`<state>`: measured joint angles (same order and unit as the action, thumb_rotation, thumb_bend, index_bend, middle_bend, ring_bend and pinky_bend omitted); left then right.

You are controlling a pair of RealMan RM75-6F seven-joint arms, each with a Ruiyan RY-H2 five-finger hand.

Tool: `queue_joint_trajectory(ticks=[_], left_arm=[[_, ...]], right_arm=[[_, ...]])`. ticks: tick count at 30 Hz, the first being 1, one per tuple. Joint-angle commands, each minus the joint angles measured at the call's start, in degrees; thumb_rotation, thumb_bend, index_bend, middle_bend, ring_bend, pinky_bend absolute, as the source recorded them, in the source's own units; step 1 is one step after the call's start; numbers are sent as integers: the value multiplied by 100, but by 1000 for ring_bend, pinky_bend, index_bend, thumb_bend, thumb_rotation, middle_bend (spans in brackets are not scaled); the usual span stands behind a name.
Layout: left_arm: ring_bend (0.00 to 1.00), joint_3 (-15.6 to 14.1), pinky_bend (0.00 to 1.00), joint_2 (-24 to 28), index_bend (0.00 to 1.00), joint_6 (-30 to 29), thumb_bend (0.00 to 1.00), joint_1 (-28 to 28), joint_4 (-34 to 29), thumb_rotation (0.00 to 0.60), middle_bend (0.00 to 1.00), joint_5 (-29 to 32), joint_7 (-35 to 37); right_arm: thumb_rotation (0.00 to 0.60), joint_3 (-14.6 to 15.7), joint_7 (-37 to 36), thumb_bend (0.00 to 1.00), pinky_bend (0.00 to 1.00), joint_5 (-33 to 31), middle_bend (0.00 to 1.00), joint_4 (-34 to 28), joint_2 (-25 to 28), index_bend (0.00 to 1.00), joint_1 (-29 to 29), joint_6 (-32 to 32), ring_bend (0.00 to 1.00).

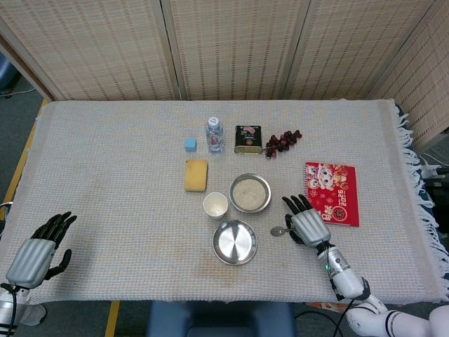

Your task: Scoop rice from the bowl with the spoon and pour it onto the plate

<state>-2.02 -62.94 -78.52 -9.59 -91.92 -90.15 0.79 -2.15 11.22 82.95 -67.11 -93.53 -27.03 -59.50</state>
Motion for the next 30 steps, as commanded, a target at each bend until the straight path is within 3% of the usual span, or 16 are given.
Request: queue_joint_trajectory(ticks=[1,8,16,30], left_arm=[[6,0,193,0,0,2,539,-1,0,600,0,2,3],[6,-7,193,6,0,-9,538,2,-3,600,0,-12,28],[6,-19,193,19,0,-11,536,5,-16,600,0,-25,47],[6,-26,193,24,0,8,536,2,-30,600,0,-15,37]], right_arm=[[600,6,-6,285,0,8,82,21,-14,582,-1,-16,0],[600,28,-50,302,0,138,264,115,-82,659,16,-223,0],[600,25,51,306,0,186,361,181,-133,724,5,-315,5],[600,17,163,312,62,230,555,339,-276,935,23,-476,150]])
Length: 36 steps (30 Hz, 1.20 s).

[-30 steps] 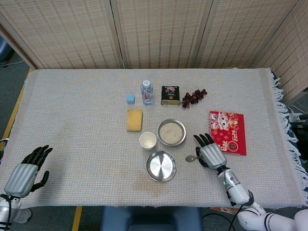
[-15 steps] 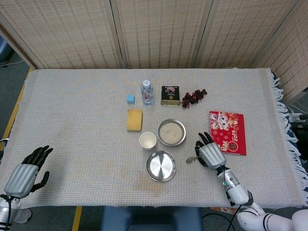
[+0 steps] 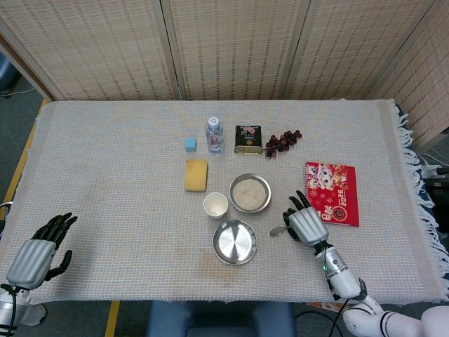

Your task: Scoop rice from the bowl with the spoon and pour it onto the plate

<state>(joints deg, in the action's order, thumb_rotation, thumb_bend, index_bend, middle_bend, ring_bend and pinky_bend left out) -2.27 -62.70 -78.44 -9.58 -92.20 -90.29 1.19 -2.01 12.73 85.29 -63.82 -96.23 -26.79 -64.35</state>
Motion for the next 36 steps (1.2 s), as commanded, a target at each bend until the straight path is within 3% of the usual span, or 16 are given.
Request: queue_joint_trajectory(ticks=[1,16,22,28,36], left_arm=[[6,1,193,-5,0,4,536,-2,3,600,0,3,-5],[6,8,193,-8,0,28,535,-15,9,600,0,22,-5],[5,6,193,-10,0,27,536,-17,11,600,0,16,6],[6,-8,193,-2,0,12,536,-14,3,600,0,-17,21],[6,-39,193,-5,0,5,537,-14,-15,600,0,-81,-6]], right_arm=[[600,5,20,313,62,-8,565,15,-9,944,-2,15,159],[600,-27,135,391,62,-139,590,-132,113,974,-41,184,183],[600,-138,23,401,62,-275,591,-550,422,974,-67,261,183],[600,-405,310,402,62,-488,590,-1274,1050,973,-166,285,183],[600,-1028,1505,402,62,-1055,590,-2067,1620,973,-687,555,183]])
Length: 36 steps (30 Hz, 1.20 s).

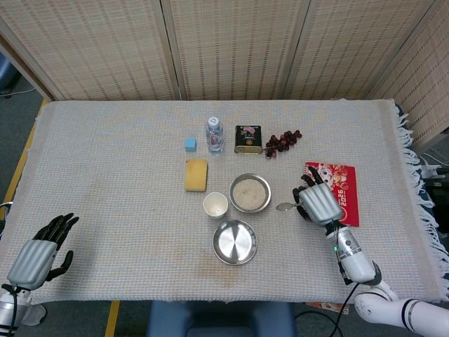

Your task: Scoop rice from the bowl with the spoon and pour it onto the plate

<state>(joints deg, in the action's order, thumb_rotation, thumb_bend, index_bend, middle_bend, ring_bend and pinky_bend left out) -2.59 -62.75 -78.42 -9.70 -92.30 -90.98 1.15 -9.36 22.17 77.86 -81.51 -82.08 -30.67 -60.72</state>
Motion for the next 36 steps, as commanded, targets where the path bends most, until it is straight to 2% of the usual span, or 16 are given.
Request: queue_joint_trajectory(ticks=[1,6,20,28,36], left_arm=[[6,-9,192,2,0,-1,536,-4,-3,600,0,-22,-3],[6,-15,193,17,0,-14,535,2,1,600,0,-31,29],[6,-43,199,98,0,22,535,15,-56,600,0,4,129],[6,-31,199,87,0,53,535,9,-56,600,0,45,94],[6,-37,199,83,0,-5,534,24,-48,600,0,-10,98]], right_arm=[[600,-359,763,402,62,-418,590,-344,224,973,-383,243,183],[600,-540,1807,402,62,-1006,590,-172,-15,973,-879,524,183],[600,-318,3746,411,62,-1794,590,674,-955,973,-1917,800,184],[600,-142,4089,415,62,-2202,590,956,-1257,973,-2183,962,185],[600,-87,3773,415,62,-2592,590,837,-1279,973,-2270,1198,185]])
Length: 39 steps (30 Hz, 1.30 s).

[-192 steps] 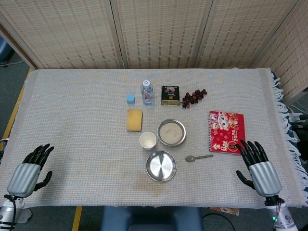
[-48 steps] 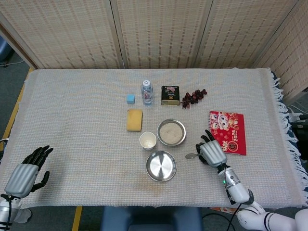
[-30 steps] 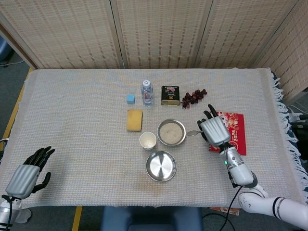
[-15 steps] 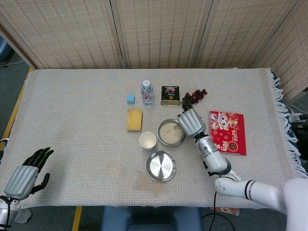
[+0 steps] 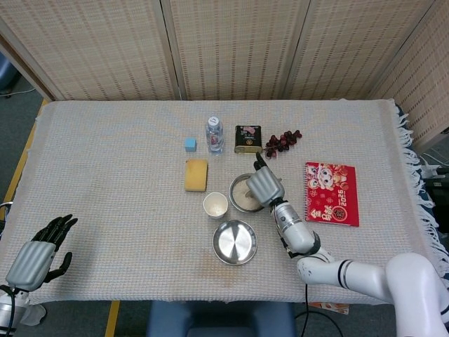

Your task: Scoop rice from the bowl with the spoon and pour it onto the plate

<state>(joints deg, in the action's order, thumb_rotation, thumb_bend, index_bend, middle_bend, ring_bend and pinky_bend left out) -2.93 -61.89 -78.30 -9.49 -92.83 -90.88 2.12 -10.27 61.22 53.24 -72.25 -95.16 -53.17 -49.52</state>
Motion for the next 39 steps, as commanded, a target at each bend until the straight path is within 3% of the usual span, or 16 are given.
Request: queue_joint_trajectory(ticks=[1,23,28,39], left_arm=[[6,-6,199,-4,0,-27,534,8,6,600,0,-30,-2],[6,12,199,-17,0,2,525,2,14,600,0,15,-21],[6,14,199,-15,0,3,525,4,11,600,0,22,-16],[6,22,199,-14,0,32,525,-9,24,600,0,43,6]], right_arm=[[600,-2,-194,415,62,-175,590,-126,47,973,-21,92,185],[600,-391,-2400,415,62,-1974,590,-579,684,973,-108,1050,185],[600,-318,-2777,415,62,-2309,591,-373,769,973,-238,1417,184],[600,-6,-2996,415,62,-2401,591,-456,933,973,-452,1175,184]])
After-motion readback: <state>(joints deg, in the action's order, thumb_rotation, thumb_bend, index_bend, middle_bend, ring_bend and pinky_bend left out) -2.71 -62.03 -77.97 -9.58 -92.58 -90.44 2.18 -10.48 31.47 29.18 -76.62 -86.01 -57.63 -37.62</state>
